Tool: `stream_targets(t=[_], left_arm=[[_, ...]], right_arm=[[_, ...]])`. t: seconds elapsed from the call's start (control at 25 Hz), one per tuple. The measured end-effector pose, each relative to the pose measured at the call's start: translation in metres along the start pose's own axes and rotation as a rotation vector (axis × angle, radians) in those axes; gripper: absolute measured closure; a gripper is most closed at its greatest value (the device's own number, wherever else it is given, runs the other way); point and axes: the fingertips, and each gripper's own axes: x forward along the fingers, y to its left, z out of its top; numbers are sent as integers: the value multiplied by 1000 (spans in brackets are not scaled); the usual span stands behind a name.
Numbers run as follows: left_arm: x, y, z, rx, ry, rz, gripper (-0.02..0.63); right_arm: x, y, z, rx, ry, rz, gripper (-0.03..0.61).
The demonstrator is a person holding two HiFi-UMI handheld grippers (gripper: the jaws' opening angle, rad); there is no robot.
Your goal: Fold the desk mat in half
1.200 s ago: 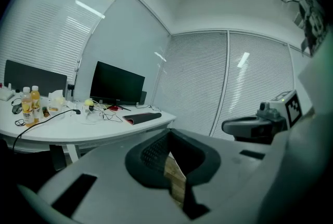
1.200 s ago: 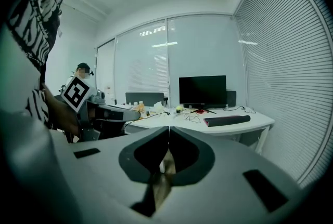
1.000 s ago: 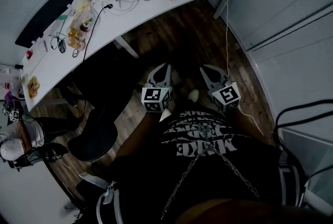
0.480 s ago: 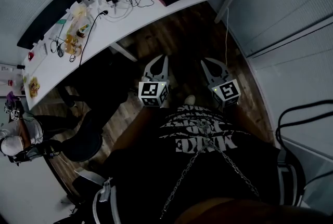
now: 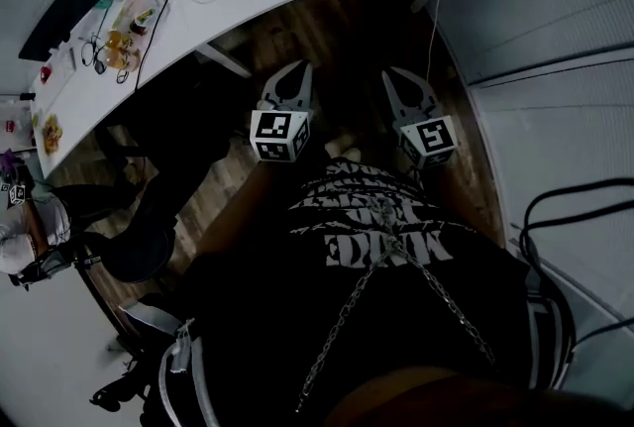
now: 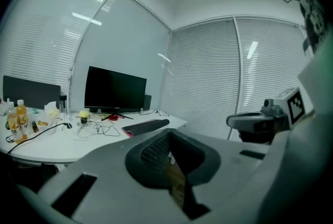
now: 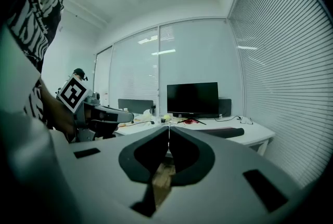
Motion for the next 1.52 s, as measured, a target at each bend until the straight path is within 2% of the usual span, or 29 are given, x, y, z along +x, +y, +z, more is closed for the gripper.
stream_targets(t=[0.28,0.52,0.72,0.92,1.08,1.16,1.32,1.4,1.52], left_arm=[[46,47,1,-6,33,-19,609],[94,100,31,9,-25,-19,609],[140,133,64,15,-70,-74,609],[173,157,88,25,-94,-141,607],[202,163,104,-4,-79,-233,607],[215,168,114,-28,-96,-222,609],[222,172,118,-44,-130,-149,607],[223,171,113,-24,-134,-137,607],[237,176,97,-28,-86,-119,607]], right_arm=[[58,-41,-10,35,48,-110,578],[113,-66,9,26,37,-158,578],[153,-82,27,-3,27,-195,578],[171,-106,44,-43,33,-289,578],[200,-121,62,-43,15,-246,578],[213,-130,68,-43,12,-277,578],[209,-148,67,-53,-25,-427,580],[210,-156,61,-55,-21,-429,578],[215,-176,54,-16,-8,-413,578]])
